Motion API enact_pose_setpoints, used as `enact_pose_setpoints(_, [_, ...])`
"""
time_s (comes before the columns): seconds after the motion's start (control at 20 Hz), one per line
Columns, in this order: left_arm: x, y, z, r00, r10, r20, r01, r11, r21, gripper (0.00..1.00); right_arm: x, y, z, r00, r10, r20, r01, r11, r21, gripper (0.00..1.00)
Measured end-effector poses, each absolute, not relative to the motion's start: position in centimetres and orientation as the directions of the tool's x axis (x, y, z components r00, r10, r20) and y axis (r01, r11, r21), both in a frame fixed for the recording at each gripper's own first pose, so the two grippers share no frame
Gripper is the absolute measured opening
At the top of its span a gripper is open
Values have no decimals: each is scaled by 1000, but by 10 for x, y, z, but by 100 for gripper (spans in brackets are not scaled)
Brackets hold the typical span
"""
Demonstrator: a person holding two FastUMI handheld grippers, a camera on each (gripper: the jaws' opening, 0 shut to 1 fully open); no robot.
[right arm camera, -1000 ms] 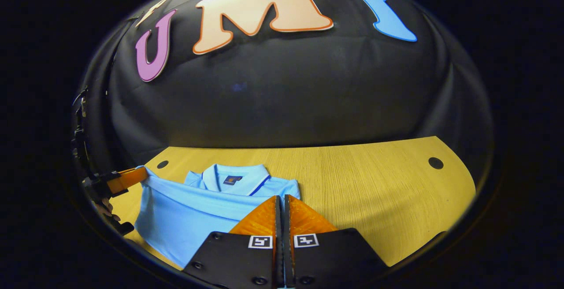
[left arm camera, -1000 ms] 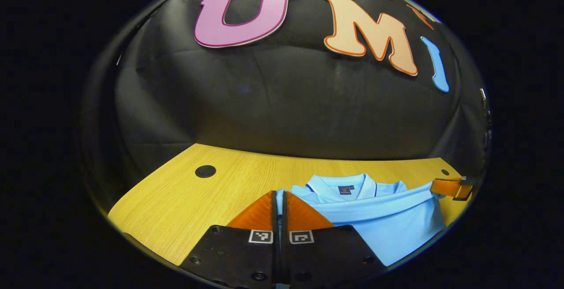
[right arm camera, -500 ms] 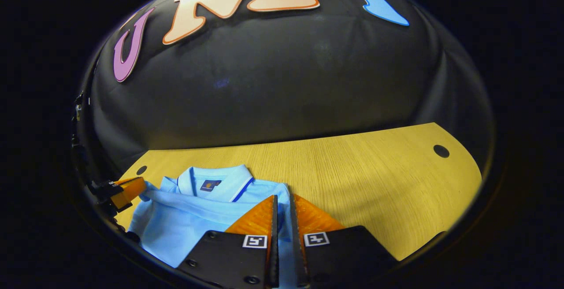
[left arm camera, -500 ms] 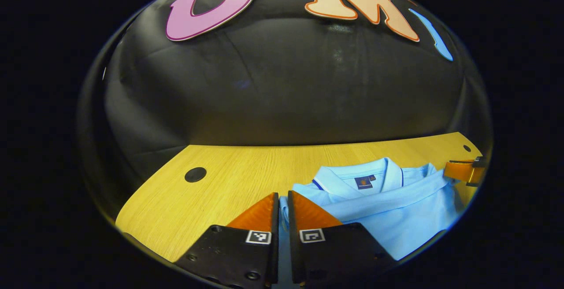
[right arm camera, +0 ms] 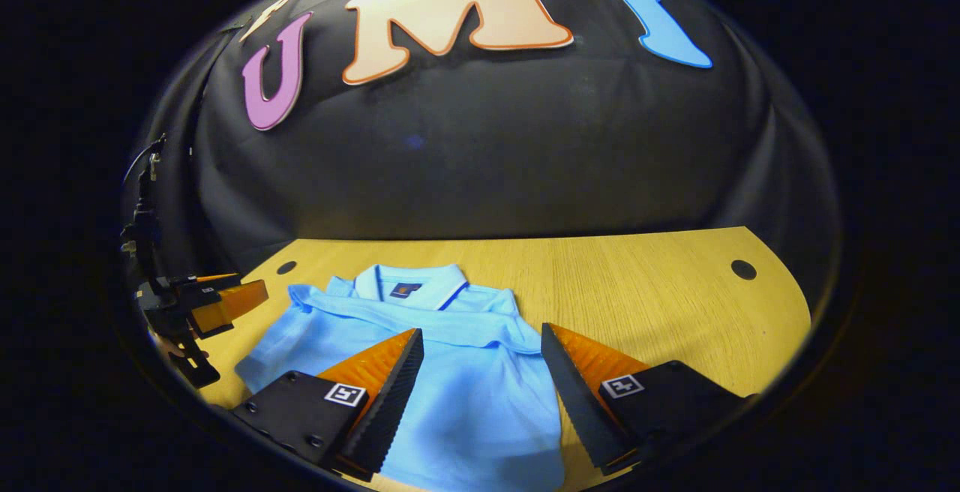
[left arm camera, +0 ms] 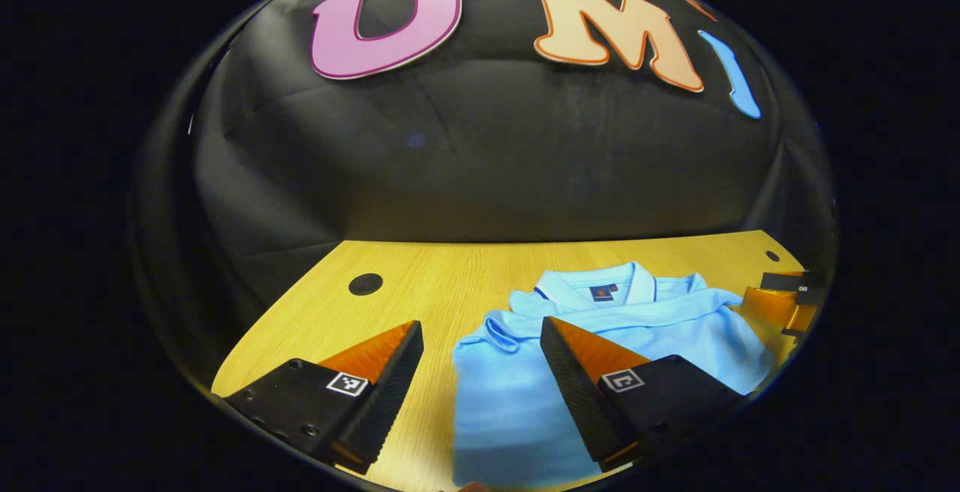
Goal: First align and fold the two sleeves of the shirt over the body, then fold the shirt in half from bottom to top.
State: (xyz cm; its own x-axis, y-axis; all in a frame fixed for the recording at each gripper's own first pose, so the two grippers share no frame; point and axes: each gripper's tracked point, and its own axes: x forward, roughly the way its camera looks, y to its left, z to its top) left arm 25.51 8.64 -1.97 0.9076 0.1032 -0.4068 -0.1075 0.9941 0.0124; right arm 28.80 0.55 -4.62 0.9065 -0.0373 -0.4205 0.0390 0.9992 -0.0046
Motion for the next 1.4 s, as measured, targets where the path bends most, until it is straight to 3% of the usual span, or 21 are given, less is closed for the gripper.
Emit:
enact_pose_setpoints(0.3, [171,66,4,934,39,-354,-41,999,4,96,210,23,-40,924,38,-381,-40,999,2,98])
enact_pose_setpoints(0.45, [130,51,2,939,15,-345,-15,1000,3,96,172,26,-34,935,63,-350,-61,998,15,94])
enact_pose_setpoints(0.65, [88,33,-11,934,-22,-355,10,999,-37,96,132,24,-21,957,66,-281,-67,998,8,98])
enact_pose_setpoints(1.4, [39,19,-17,928,14,-372,-38,998,-58,96,74,19,-20,976,55,-211,-51,998,25,98])
